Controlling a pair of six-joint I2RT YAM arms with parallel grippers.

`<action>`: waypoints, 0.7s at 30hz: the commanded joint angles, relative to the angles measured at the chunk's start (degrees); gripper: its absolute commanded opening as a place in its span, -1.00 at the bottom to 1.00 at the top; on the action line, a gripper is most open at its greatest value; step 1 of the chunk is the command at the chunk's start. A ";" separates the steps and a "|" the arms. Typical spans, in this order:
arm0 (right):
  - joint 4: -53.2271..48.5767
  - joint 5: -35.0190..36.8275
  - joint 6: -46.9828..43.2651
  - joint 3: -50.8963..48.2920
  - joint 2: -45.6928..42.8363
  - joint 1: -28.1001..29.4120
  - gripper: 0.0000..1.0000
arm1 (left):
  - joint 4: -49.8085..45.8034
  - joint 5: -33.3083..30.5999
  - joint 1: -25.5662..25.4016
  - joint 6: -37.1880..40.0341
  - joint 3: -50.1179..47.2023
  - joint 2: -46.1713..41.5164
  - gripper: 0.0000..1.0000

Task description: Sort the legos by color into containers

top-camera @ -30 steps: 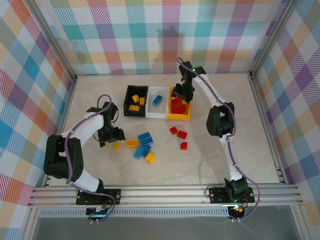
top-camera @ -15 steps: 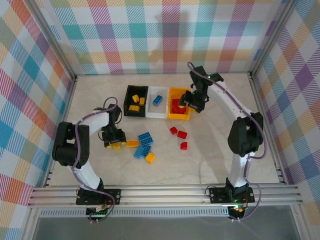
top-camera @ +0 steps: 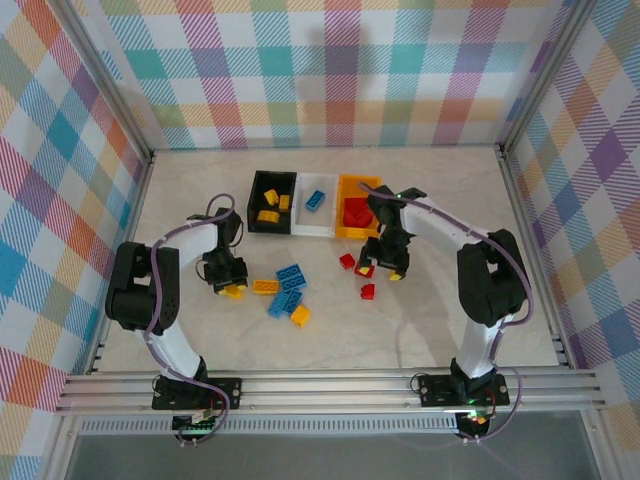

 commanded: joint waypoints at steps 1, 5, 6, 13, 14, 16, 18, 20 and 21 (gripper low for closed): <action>-0.29 2.21 0.57 -0.79 1.51 1.33 0.30 | -1.67 1.35 0.81 1.00 0.68 -3.26 -0.30; 1.04 1.74 0.44 -0.88 3.81 2.13 0.30 | -3.68 1.76 2.19 1.45 2.08 -5.53 -0.32; 1.42 1.62 0.39 -0.85 4.41 2.34 0.30 | -4.12 1.89 2.64 1.62 2.67 -6.18 -0.32; 4.21 0.37 0.92 -1.63 8.10 3.15 0.21 | -7.60 2.86 4.48 2.19 10.93 -6.99 -0.32; 4.65 0.28 0.92 -1.58 8.45 3.19 0.18 | -7.84 3.14 4.51 2.05 12.43 -6.53 -0.32; 5.00 0.45 0.92 -1.37 9.38 3.25 0.12 | -8.11 3.74 4.51 1.64 15.59 -5.16 -0.32; 5.36 0.55 1.01 -1.36 10.22 3.28 0.00 | -8.16 4.54 4.53 0.96 18.96 -3.08 -0.32; 5.68 0.62 1.22 -1.67 10.54 3.32 -0.14 | -7.86 5.51 4.51 0.19 22.03 -1.00 -0.32; 5.70 0.71 1.35 -1.89 10.54 3.37 -0.19 | -7.74 5.96 4.50 -0.21 23.74 0.20 -0.32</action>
